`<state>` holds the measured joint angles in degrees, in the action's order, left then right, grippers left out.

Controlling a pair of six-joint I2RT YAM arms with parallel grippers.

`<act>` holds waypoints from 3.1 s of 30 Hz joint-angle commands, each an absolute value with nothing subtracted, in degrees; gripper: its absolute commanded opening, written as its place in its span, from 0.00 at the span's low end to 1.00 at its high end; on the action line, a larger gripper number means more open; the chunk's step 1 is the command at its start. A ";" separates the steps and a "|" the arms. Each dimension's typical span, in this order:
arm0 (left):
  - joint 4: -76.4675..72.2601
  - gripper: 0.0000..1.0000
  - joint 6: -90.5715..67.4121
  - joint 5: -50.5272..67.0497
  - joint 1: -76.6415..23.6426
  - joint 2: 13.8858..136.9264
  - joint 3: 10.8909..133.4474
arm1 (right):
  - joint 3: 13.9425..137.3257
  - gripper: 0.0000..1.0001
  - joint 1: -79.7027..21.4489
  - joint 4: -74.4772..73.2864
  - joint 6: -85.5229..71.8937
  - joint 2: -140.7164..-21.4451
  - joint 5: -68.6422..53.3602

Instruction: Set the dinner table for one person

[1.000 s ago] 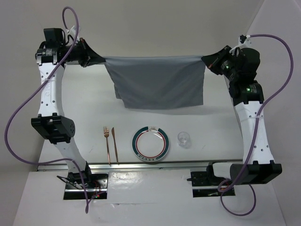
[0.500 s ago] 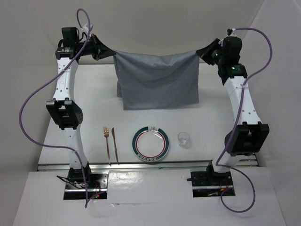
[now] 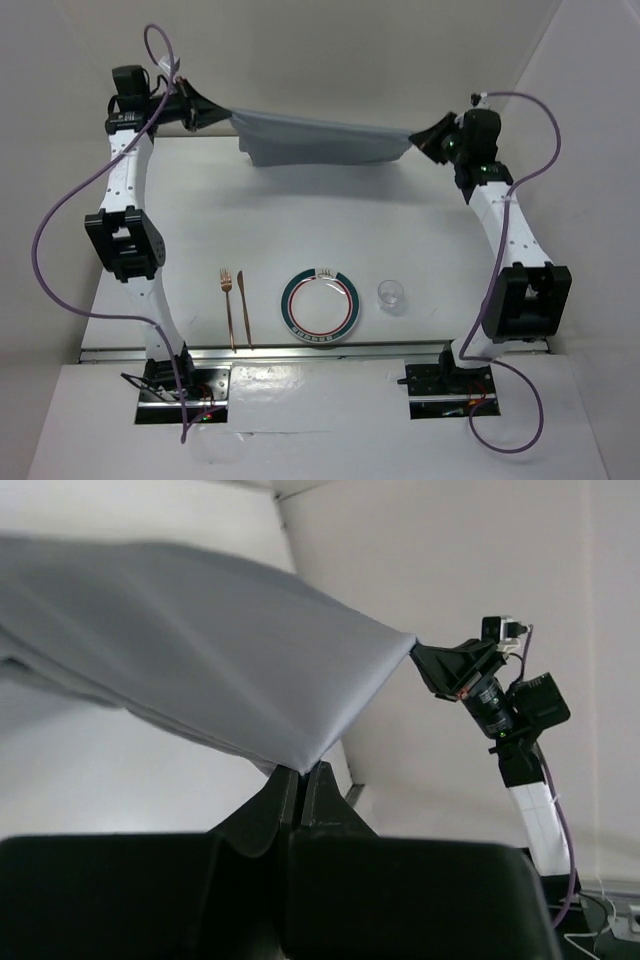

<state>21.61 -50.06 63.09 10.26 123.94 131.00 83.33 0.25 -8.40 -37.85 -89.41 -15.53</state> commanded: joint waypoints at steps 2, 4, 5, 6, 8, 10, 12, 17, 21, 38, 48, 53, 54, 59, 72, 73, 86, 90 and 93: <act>38.09 0.00 -28.28 59.18 8.97 112.69 112.76 | 68.41 0.00 0.62 -5.72 -37.01 -81.58 -17.13; 40.86 0.00 -23.66 56.44 7.65 107.18 102.80 | 58.30 0.00 0.62 -5.71 -37.00 -78.06 -18.28; 41.65 0.06 -21.55 51.81 7.65 105.83 93.61 | 55.40 0.06 0.62 -7.02 -35.70 -77.35 -18.28; 43.75 0.26 -20.92 49.85 7.65 104.95 89.78 | 50.59 0.21 0.62 -8.16 -35.16 -77.34 -19.76; 46.22 0.53 -20.22 43.03 7.12 104.94 84.14 | 47.04 0.61 0.62 -12.29 -34.02 -76.03 -19.78; 50.33 0.70 -20.21 39.83 8.69 107.13 84.11 | 43.95 0.64 0.62 -15.36 -34.01 -74.37 -18.11; 51.33 0.74 -21.52 35.36 9.75 107.75 86.91 | 43.95 0.69 0.62 -16.78 -33.49 -73.22 -15.83; 51.42 0.76 -24.95 29.71 9.76 107.83 93.85 | 50.53 0.67 1.14 -18.19 -32.26 -75.05 -13.36; 51.94 0.60 -26.28 26.12 8.27 112.84 103.34 | 57.64 0.42 1.14 -18.19 -31.21 -80.76 -13.36; 48.00 0.66 -32.16 20.65 4.66 137.37 129.38 | 114.91 0.23 -2.10 -25.66 -25.14 -132.15 -16.96; 42.90 0.67 -35.16 19.86 4.66 145.72 135.70 | 131.20 0.50 -2.72 -27.33 -24.61 -145.10 -16.44; 41.75 0.68 -35.77 20.65 4.13 148.97 138.43 | 136.14 0.50 -2.72 -28.12 -24.61 -149.59 -17.67; 41.14 0.68 -36.29 21.26 4.13 149.67 138.43 | 136.14 0.50 -2.72 -28.12 -24.61 -150.20 -18.28; 39.56 0.57 -36.82 24.60 4.13 150.73 137.38 | 133.25 0.43 -2.72 -26.11 -24.61 -148.98 -19.60; 36.21 0.00 -38.50 29.00 4.13 148.28 136.85 | 130.44 0.00 -2.72 -22.85 -24.61 -144.15 -22.24; 36.21 0.00 -38.50 29.53 4.13 146.62 136.24 | 129.82 0.00 -2.72 -22.24 -24.61 -143.27 -20.67; 34.10 0.00 -37.45 32.08 3.60 137.47 132.29 | 111.81 0.00 -2.20 -12.49 -28.48 -126.92 -9.67; 33.40 0.00 -37.44 33.49 1.85 138.68 134.29 | 108.56 0.00 -2.20 -11.43 -29.09 -125.16 -8.26; 32.70 0.00 -39.46 35.06 1.23 143.16 138.41 | 107.93 0.00 -1.59 -10.63 -29.71 -125.16 -8.43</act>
<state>34.65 -38.06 32.16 2.28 140.68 134.74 109.23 -2.48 -14.06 -28.69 -127.20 -10.13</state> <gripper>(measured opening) 0.048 0.030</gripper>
